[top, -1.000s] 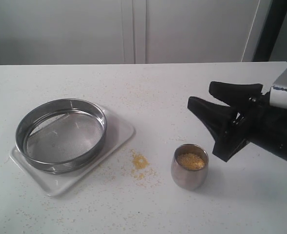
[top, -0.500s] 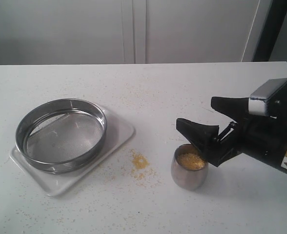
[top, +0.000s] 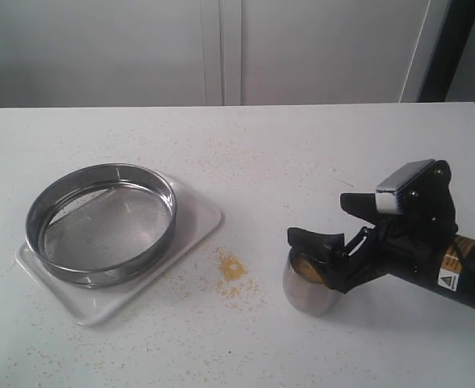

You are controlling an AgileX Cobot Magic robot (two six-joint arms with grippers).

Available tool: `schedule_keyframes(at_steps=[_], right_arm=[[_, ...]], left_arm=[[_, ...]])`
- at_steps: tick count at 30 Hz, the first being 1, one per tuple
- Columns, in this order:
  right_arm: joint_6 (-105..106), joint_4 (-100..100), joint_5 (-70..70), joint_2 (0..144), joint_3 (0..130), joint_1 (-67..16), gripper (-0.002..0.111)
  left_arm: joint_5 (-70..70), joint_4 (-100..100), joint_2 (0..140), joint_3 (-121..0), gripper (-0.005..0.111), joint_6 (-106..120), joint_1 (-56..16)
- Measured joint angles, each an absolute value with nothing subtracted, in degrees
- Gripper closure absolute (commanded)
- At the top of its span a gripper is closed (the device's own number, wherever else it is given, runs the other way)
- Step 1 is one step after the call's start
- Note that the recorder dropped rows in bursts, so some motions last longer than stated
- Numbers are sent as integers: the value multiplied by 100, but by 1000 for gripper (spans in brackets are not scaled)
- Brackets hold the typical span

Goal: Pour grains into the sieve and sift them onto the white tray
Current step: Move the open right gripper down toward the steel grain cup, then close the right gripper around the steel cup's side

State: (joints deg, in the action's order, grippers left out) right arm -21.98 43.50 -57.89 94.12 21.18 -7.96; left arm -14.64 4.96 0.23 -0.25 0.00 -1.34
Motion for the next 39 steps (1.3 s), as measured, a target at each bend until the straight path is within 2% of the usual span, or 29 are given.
schedule_keyframes(at_steps=[18, 39], right_arm=[[-1416, 4312, -6152, 10612, 2465, -914, 15], [-1247, 4291, -6402, 10477, 2687, -914, 15]], left_arm=[[-1464, 496, 23, -25, 107, 0, -134], [-1464, 496, 23, -25, 107, 0, -134]])
